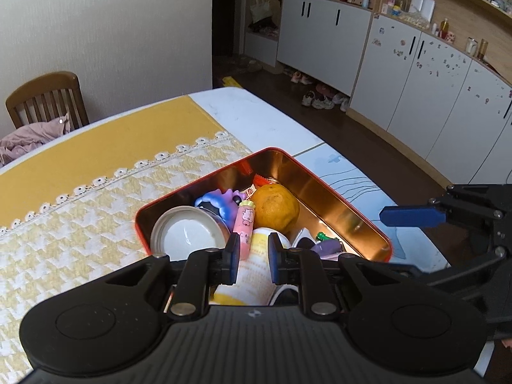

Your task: Organize rigid objects

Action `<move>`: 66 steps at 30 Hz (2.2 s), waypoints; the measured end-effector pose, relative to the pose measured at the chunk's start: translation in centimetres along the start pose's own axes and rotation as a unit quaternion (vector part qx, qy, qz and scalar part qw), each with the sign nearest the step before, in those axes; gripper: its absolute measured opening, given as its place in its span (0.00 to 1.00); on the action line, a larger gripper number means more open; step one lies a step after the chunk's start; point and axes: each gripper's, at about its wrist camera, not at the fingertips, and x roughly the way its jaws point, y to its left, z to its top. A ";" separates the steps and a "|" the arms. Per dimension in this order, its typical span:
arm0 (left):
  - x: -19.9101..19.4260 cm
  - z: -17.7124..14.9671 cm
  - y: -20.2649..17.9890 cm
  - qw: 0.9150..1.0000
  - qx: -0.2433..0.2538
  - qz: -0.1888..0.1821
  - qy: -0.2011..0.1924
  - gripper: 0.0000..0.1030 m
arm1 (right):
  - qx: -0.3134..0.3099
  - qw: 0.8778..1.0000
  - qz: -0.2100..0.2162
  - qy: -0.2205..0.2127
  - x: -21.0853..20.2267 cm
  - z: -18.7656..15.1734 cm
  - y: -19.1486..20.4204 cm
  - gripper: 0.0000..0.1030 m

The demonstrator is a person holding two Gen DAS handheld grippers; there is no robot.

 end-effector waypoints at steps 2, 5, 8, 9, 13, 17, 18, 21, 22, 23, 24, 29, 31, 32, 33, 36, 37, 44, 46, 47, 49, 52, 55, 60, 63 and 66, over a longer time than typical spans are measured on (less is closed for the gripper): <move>-0.9 -0.3 0.1 1.000 0.001 0.001 -0.009 0.17 | 0.005 1.000 -0.002 -0.005 -0.5 0.0 0.2 0.62; -2.2 -0.7 0.4 1.000 -0.001 -0.002 -0.019 0.17 | 0.014 1.000 0.000 -0.012 -1.2 0.1 0.5 0.65; -3.4 -1.1 0.8 1.000 -0.004 -0.006 -0.026 0.19 | 0.017 1.000 -0.002 -0.023 -2.2 -0.1 1.1 0.66; -3.8 -1.3 0.9 1.000 -0.005 -0.006 -0.028 0.21 | 0.018 0.999 -0.002 -0.026 -2.4 -0.1 1.3 0.70; -5.4 -1.9 1.4 0.999 -0.009 -0.008 -0.041 0.49 | 0.030 0.999 0.002 -0.042 -3.6 -0.3 1.8 0.75; -7.0 -2.5 1.7 0.998 -0.007 -0.014 -0.054 0.55 | 0.043 0.998 0.000 -0.055 -5.0 -0.5 2.5 0.82; -7.4 -2.6 1.7 0.998 -0.006 -0.015 -0.056 0.58 | 0.047 0.997 -0.002 -0.059 -5.3 -0.6 2.6 0.84; -8.5 -3.1 1.8 0.998 -0.004 -0.017 -0.065 0.68 | 0.057 0.996 -0.004 -0.069 -6.0 -0.8 3.0 0.88; -8.8 -3.2 1.8 0.998 -0.004 -0.017 -0.068 0.69 | 0.061 0.996 -0.005 -0.071 -6.3 -0.8 3.1 0.90; -9.1 -3.4 1.9 0.997 -0.003 -0.018 -0.070 0.69 | 0.063 0.995 -0.005 -0.074 -6.5 -0.9 3.3 0.92; -9.3 -3.5 1.9 0.997 -0.002 -0.018 -0.071 0.69 | 0.066 0.995 -0.006 -0.078 -6.8 -1.1 3.4 0.96; -10.8 -4.5 2.1 0.996 0.001 -0.013 -0.083 0.80 | 0.071 0.993 -0.008 -0.099 -8.1 -1.8 4.5 1.00; -11.3 -4.8 2.3 0.996 -0.001 -0.016 -0.085 0.82 | 0.069 0.992 -0.009 -0.106 -8.7 -2.1 5.1 1.00; -11.6 -4.9 2.3 0.996 -0.002 -0.018 -0.085 0.84 | 0.069 0.992 -0.009 -0.110 -8.9 -2.2 5.3 1.00; -11.8 -5.0 2.4 0.996 -0.003 -0.021 -0.086 0.85 | 0.068 0.991 -0.009 -0.113 -9.1 -2.2 5.6 1.00; -12.4 -5.6 2.6 0.996 -0.005 -0.033 -0.087 0.92 | 0.069 0.990 -0.014 -0.122 -9.8 -2.5 6.3 1.00; -12.6 -5.8 2.6 0.995 -0.006 -0.036 -0.088 0.96 | 0.071 0.990 -0.015 -0.124 -10.0 -2.5 6.5 1.00; -13.3 -7.5 3.1 0.995 -0.010 -0.070 -0.073 1.00 | 0.086 0.987 -0.025 -0.132 -11.0 -3.2 7.6 1.00; -13.5 -8.0 3.1 0.995 -0.011 -0.070 -0.073 1.00 | 0.091 0.987 -0.029 -0.133 -11.1 -3.4 7.8 1.00; -13.6 -8.1 3.2 0.995 -0.011 -0.071 -0.073 1.00 | 0.093 0.986 -0.029 -0.133 -11.2 -3.5 7.9 1.00; -13.8 -8.5 3.4 0.995 -0.012 -0.071 -0.073 1.00 | 0.096 0.986 -0.032 -0.134 -11.3 -3.6 8.1 1.00; -14.2 -8.8 3.5 0.995 -0.006 -0.059 -0.080 1.00 | 0.102 0.985 -0.034 -0.134 -11.4 -3.8 8.5 1.00; -14.7 -9.0 3.3 0.995 0.002 -0.052 -0.089 1.00 | 0.105 0.985 -0.038 -0.134 -11.4 -4.0 8.8 1.00; -15.2 -9.0 3.3 0.994 0.006 -0.048 -0.100 1.00 | 0.104 0.985 -0.048 -0.132 -11.3 -4.2 9.4 1.00; -15.2 -9.1 3.5 0.994 -0.001 -0.043 -0.099 1.00 | 0.105 0.984 -0.057 -0.128 -11.2 -4.2 9.6 1.00; -15.1 -9.1 3.7 0.994 -0.004 -0.038 -0.099 1.00 | 0.107 0.984 -0.067 -0.123 -11.1 -4.3 9.7 1.00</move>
